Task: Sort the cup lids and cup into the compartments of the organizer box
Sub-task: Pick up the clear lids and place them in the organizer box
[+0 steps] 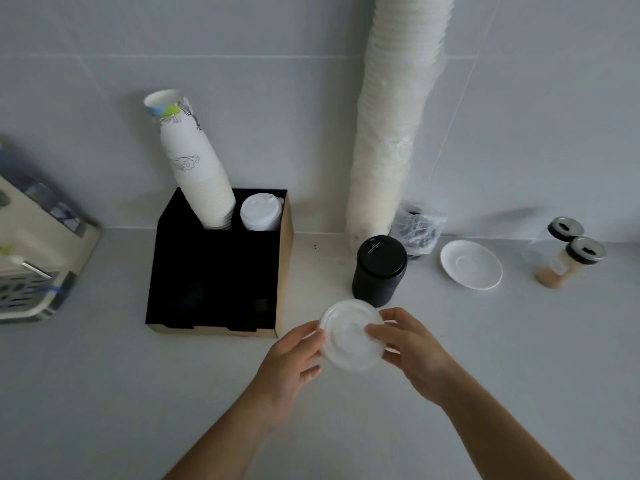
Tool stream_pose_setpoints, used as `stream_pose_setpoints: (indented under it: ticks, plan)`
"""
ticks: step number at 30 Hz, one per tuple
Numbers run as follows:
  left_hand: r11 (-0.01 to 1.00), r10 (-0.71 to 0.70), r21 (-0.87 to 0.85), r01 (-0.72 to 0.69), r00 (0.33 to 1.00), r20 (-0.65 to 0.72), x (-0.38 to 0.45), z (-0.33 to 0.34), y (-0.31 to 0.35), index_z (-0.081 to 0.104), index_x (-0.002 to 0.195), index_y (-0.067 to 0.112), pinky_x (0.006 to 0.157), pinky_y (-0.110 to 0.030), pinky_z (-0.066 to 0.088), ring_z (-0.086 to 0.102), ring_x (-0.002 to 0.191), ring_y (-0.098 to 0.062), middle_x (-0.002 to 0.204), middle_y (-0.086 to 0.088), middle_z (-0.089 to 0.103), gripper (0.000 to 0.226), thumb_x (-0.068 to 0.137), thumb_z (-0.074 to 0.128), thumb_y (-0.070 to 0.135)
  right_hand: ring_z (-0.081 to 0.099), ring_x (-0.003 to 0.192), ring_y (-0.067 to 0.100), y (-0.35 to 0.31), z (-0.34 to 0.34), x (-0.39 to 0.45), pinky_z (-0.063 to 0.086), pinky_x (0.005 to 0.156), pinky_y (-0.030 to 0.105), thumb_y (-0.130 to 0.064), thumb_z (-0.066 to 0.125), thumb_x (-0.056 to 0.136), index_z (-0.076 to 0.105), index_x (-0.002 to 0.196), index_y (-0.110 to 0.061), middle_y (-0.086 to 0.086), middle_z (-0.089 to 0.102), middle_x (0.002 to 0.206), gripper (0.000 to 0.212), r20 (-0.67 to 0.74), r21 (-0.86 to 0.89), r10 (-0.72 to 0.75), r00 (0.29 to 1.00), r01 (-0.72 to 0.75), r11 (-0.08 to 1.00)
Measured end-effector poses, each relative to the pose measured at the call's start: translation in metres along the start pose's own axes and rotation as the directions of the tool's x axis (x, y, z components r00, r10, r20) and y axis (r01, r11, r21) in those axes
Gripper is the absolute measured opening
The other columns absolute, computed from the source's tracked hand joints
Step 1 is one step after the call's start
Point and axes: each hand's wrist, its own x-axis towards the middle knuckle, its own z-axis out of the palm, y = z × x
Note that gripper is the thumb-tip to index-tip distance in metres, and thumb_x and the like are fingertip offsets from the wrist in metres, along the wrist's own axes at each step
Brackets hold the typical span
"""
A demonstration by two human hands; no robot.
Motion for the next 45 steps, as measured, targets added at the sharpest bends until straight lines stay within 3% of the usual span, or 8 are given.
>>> stream_pose_setpoints:
  ticks: [10, 15, 23, 28, 32, 36, 39, 45]
  plan:
    - [0.992, 0.085, -0.083, -0.094, 0.991, -0.102, -0.027, -0.065, 0.010, 0.057, 0.132, 0.029, 0.112, -0.038, 0.037, 0.057, 0.122, -0.013, 0.129, 0.007, 0.064, 0.062, 0.074, 0.065, 0.049, 0.070, 0.101, 0.030, -0.013, 0.077, 0.002, 0.055, 0.092, 0.039, -0.011, 0.070, 0.085, 0.059, 0.114, -0.008, 0.013, 0.070, 0.111, 0.030, 0.072, -0.103, -0.009, 0.997, 0.017, 0.995]
    - [0.990, 0.112, -0.073, -0.124, 0.983, -0.147, -0.036, -0.100, 0.022, 0.064, 0.112, 0.040, 0.111, -0.039, 0.037, 0.056, 0.121, -0.012, 0.125, 0.008, 0.065, 0.032, 0.082, 0.061, 0.046, 0.069, 0.104, 0.030, -0.021, 0.120, 0.014, 0.052, 0.101, 0.044, -0.014, 0.074, 0.083, 0.061, 0.111, -0.008, 0.014, 0.071, 0.113, 0.031, 0.109, -0.140, -0.009, 0.994, 0.024, 0.990]
    - [0.978, 0.062, -0.189, -0.092, 0.985, -0.160, -0.031, -0.134, 0.041, 0.059, 0.122, 0.027, 0.109, -0.036, 0.039, 0.060, 0.112, -0.008, 0.118, 0.007, 0.066, 0.029, 0.094, 0.054, 0.030, 0.066, 0.106, 0.029, -0.036, 0.169, 0.042, 0.052, 0.096, 0.038, -0.009, 0.066, 0.088, 0.060, 0.117, -0.010, 0.017, 0.067, 0.118, 0.030, 0.107, -0.153, -0.002, 0.994, 0.018, 0.988]
    - [0.957, -0.057, -0.289, 0.009, 0.986, -0.156, -0.009, -0.144, 0.040, 0.060, 0.079, 0.026, 0.106, -0.031, 0.039, 0.061, 0.084, -0.001, 0.080, 0.011, 0.064, 0.021, 0.097, 0.049, 0.023, 0.061, 0.116, 0.030, -0.042, 0.188, 0.066, 0.050, 0.097, 0.035, -0.008, 0.066, 0.086, 0.062, 0.117, -0.017, 0.014, 0.065, 0.123, 0.033, 0.126, -0.226, 0.026, 0.992, 0.003, 0.974]
    - [0.927, -0.122, -0.370, 0.066, 0.984, -0.130, 0.009, -0.150, 0.039, 0.053, 0.074, 0.024, 0.116, -0.036, 0.031, 0.058, 0.095, -0.004, 0.088, 0.009, 0.060, 0.022, 0.096, 0.049, 0.025, 0.062, 0.110, 0.025, -0.048, 0.201, 0.086, 0.052, 0.089, 0.030, -0.007, 0.061, 0.086, 0.060, 0.120, -0.017, 0.010, 0.064, 0.122, 0.035, 0.113, -0.335, 0.055, 0.992, -0.014, 0.942]
    - [0.888, -0.178, -0.446, 0.116, 0.979, -0.099, 0.019, -0.155, 0.045, 0.061, 0.094, 0.023, 0.118, -0.037, 0.028, 0.048, 0.124, -0.012, 0.107, 0.008, 0.062, 0.012, 0.096, 0.051, 0.028, 0.060, 0.099, 0.014, -0.052, 0.211, 0.101, 0.049, 0.080, 0.024, -0.008, 0.055, 0.089, 0.056, 0.126, -0.015, 0.005, 0.063, 0.116, 0.038, 0.104, -0.406, 0.104, 0.989, -0.053, 0.912]
    - [0.854, -0.202, -0.501, 0.142, 0.977, -0.067, 0.028, -0.161, 0.047, 0.047, 0.138, 0.017, 0.119, -0.037, 0.025, 0.036, 0.141, -0.016, 0.144, -0.003, 0.048, 0.046, 0.096, 0.051, 0.035, 0.060, 0.100, 0.015, -0.053, 0.216, 0.114, 0.049, 0.090, 0.027, -0.012, 0.052, 0.090, 0.055, 0.127, -0.016, 0.004, 0.063, 0.115, 0.037, 0.094, -0.450, 0.134, 0.987, -0.078, 0.890]
    - [0.845, -0.270, -0.498, 0.194, 0.959, -0.084, 0.047, -0.158, 0.053, 0.038, 0.145, 0.016, 0.117, -0.034, 0.028, 0.036, 0.140, -0.017, 0.150, -0.005, 0.042, 0.059, 0.093, 0.053, 0.041, 0.054, 0.112, 0.024, -0.055, 0.226, 0.139, 0.043, 0.102, 0.034, -0.011, 0.050, 0.084, 0.057, 0.115, -0.019, 0.006, 0.058, 0.118, 0.033, 0.009, -0.450, 0.226, 0.974, -0.198, 0.871]
